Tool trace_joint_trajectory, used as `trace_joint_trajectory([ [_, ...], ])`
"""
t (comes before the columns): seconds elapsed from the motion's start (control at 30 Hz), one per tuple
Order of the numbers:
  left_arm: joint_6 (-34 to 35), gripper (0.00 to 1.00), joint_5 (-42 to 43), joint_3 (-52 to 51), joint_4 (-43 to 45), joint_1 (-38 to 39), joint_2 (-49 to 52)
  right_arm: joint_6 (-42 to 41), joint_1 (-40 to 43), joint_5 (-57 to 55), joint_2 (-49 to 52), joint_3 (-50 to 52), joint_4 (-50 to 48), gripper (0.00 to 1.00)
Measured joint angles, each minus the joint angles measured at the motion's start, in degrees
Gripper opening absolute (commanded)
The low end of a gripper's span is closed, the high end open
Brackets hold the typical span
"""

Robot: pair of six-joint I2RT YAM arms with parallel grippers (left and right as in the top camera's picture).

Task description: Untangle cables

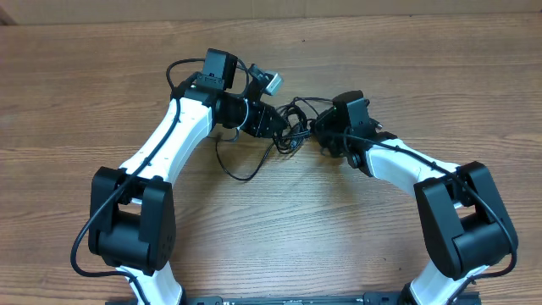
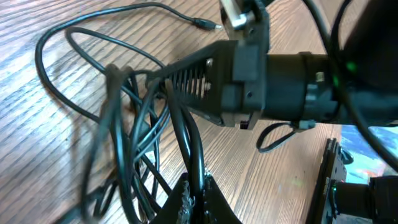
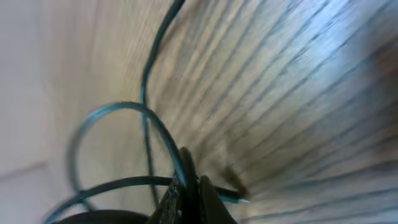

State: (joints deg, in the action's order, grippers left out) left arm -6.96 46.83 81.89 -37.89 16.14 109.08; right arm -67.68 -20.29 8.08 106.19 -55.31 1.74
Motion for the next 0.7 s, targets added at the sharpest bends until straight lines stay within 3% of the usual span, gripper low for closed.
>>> trace_joint_trajectory([
  [0.17, -1.2, 0.04, 1.2, 0.5, -0.7, -1.8, 0.0, 7.6, 0.1, -1.6, 0.1, -0.9, 15.0, 0.04],
  [0.3, -1.4, 0.04, 1.6, 4.8, -4.2, -9.3, -0.6, 9.4, 1.2, -3.2, -0.4, -3.7, 24.3, 0.04],
  [0.5, -1.9, 0.04, 2.1, 6.3, -7.3, -15.6, -6.0, 8.7, 2.5, -12.3, -4.2, -4.9, 38.9, 0.04],
  [0.7, -2.1, 0.04, 3.3, 6.8, -9.6, -16.2, -7.4, 4.3, 4.3, -26.3, -14.7, -5.1, 53.2, 0.04],
])
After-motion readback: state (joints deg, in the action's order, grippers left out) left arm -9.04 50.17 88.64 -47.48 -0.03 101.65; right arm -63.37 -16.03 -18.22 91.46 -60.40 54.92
